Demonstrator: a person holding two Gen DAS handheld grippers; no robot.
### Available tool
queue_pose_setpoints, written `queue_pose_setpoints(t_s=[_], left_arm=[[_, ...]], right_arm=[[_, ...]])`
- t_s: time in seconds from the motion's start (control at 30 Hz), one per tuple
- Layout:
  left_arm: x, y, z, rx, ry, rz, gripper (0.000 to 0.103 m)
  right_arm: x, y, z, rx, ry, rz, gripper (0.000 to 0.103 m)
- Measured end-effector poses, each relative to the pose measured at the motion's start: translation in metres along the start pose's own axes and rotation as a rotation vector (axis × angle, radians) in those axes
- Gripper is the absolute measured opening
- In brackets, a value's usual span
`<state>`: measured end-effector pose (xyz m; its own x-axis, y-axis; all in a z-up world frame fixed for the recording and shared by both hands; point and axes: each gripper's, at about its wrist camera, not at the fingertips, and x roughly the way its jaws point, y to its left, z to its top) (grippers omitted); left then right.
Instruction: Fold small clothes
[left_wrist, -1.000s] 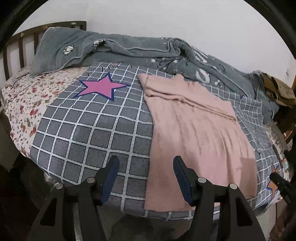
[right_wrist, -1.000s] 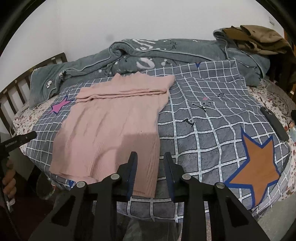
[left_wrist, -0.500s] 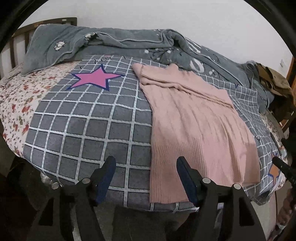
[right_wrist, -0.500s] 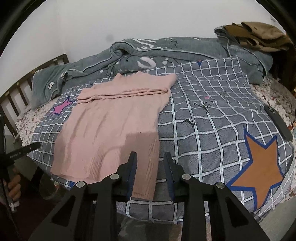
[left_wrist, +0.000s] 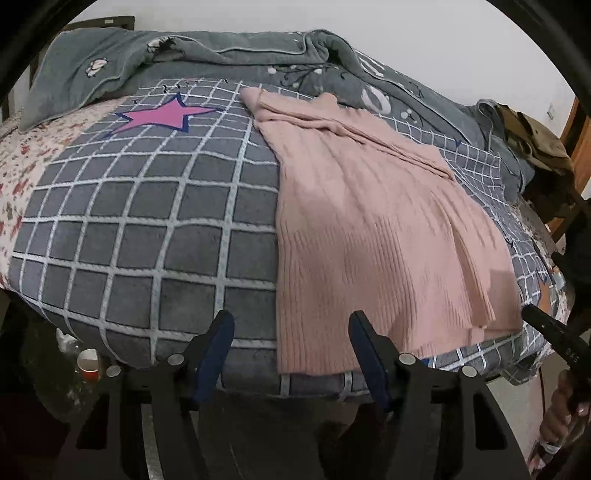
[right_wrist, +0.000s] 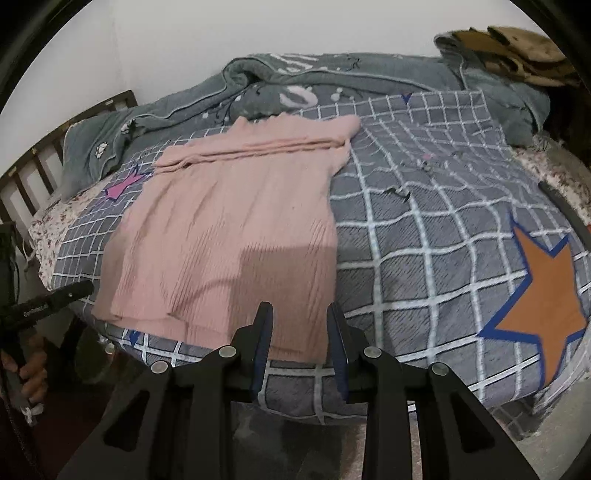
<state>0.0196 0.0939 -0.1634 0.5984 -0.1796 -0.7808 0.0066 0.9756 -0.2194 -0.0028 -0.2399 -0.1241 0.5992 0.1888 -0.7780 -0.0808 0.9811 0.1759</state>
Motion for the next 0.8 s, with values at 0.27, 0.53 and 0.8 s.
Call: queue_pose_setpoints(t_s=[0.27,0.53,0.8], left_arm=[[0.011,0.001,-0.008,-0.023,0.018,0.028,0.051],[0.013,-0.008,-0.011,0.015,0.012,0.062,0.046],[0.014,-0.013,-0.012,0.039,0.011,0.079,0.039]], right_arm=[[0.017,-0.003,-0.012,0.036,0.023,0.000,0.031],[0.022,-0.004,-0.015,0.037,0.017,-0.007,0.031],[0.024,-0.002,-0.016,0.035,0.014,-0.011,0.031]])
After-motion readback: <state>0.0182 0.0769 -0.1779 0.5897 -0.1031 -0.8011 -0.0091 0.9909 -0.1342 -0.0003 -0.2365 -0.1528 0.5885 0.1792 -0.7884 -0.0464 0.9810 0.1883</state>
